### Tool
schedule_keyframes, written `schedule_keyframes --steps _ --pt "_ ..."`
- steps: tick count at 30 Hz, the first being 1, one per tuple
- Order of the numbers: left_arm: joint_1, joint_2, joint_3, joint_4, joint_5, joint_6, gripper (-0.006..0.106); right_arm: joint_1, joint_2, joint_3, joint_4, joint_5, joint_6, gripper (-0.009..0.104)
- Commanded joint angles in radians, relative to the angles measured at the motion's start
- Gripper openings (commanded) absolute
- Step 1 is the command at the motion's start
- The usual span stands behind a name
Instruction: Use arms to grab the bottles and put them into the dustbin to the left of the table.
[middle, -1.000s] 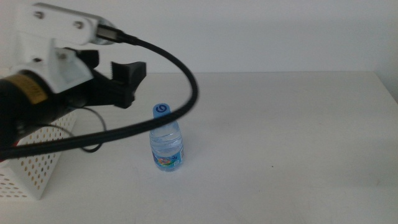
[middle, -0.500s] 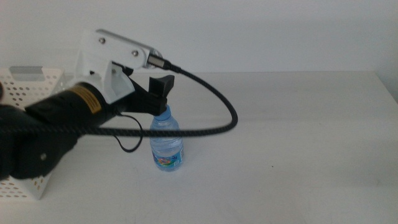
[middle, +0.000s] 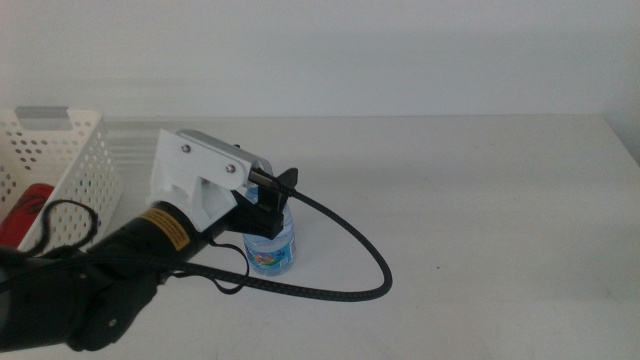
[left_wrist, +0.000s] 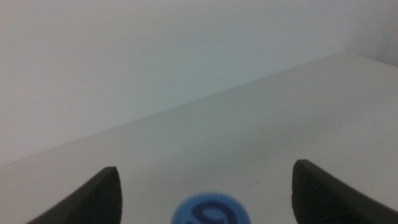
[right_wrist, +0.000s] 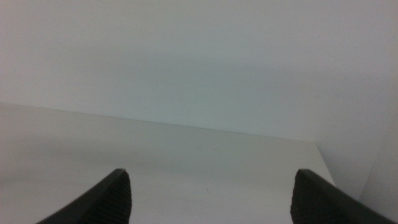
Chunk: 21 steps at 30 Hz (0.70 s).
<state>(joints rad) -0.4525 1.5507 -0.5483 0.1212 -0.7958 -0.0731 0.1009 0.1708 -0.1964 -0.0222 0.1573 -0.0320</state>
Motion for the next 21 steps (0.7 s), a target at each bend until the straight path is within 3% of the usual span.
schedule_keyframes --steps 1,21 --pt "-0.004 0.013 -0.021 -0.008 -0.137 -0.018 0.090 -0.005 0.011 -0.028 -0.009 -0.082 -0.002 0.067" --pt "-0.004 0.291 -0.020 -0.032 -0.343 -0.036 0.090 -0.005 0.011 -0.028 -0.009 -0.082 -0.002 0.067"
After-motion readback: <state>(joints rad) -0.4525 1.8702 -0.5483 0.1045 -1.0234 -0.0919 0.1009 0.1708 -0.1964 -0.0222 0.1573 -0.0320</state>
